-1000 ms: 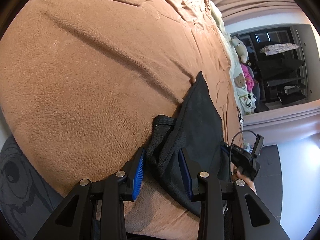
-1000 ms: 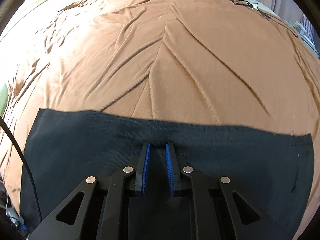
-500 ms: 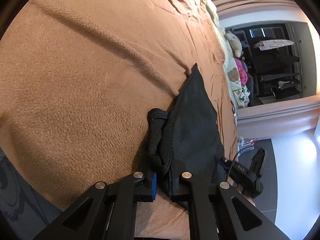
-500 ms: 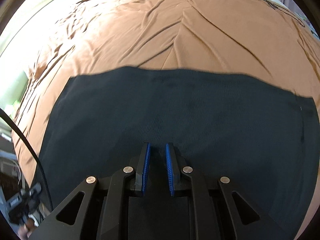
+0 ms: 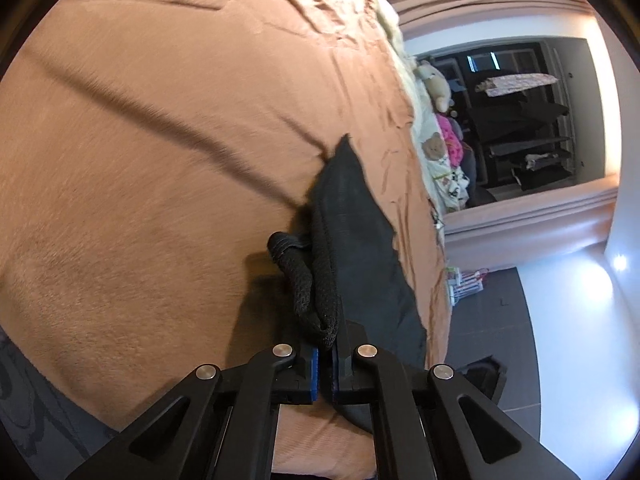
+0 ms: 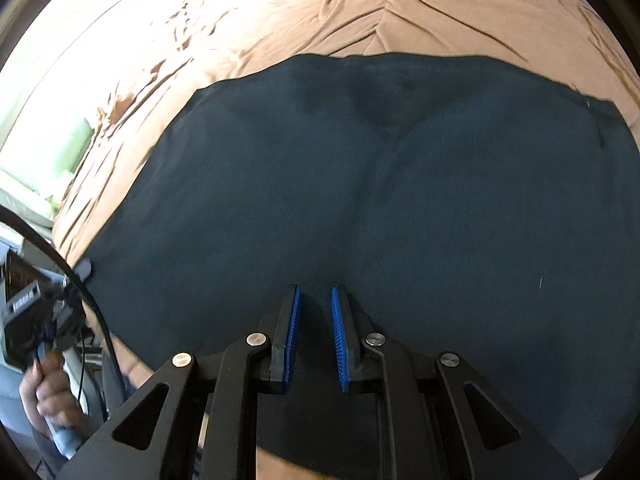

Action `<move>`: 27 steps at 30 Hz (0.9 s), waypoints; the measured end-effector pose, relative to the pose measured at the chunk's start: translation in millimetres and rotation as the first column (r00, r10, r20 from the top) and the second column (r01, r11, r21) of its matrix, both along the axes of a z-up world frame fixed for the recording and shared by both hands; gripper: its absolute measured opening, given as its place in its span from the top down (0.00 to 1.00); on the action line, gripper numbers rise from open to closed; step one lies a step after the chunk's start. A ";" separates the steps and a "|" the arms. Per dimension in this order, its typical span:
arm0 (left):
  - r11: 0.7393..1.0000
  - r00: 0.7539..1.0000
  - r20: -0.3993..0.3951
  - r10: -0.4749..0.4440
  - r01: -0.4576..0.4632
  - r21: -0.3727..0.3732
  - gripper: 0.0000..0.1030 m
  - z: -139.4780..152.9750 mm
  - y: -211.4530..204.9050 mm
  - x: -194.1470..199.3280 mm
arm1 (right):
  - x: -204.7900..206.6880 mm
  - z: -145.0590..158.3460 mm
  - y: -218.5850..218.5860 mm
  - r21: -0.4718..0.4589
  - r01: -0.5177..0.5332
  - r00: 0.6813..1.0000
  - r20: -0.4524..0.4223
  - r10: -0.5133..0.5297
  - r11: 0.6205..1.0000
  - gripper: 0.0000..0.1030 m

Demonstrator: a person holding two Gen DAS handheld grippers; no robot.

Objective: Fold small clothes

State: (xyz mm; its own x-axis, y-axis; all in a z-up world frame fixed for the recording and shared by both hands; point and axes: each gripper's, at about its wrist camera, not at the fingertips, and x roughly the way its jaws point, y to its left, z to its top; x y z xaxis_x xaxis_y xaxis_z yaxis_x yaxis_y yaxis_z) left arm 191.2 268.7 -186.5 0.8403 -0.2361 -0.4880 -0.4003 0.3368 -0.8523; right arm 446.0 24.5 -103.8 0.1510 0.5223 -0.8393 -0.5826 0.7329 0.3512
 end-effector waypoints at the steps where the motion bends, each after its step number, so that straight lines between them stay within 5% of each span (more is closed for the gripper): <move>1: 1.000 1.000 0.012 -0.008 0.008 0.006 0.97 5.4 -0.6 2.2 | -3.2 0.2 -5.6 0.008 -0.002 1.000 -0.007 0.002 1.000 0.89; 14: 0.992 0.988 0.112 -0.102 0.092 0.088 0.97 62.5 -16.6 40.3 | -37.6 -9.5 -43.2 0.092 0.016 0.999 -0.046 -0.012 0.996 0.89; 27: 0.961 0.950 0.178 -0.256 0.230 0.155 0.97 116.2 -64.2 99.5 | -46.9 15.4 -110.8 0.139 0.165 0.986 0.008 -0.168 0.976 0.89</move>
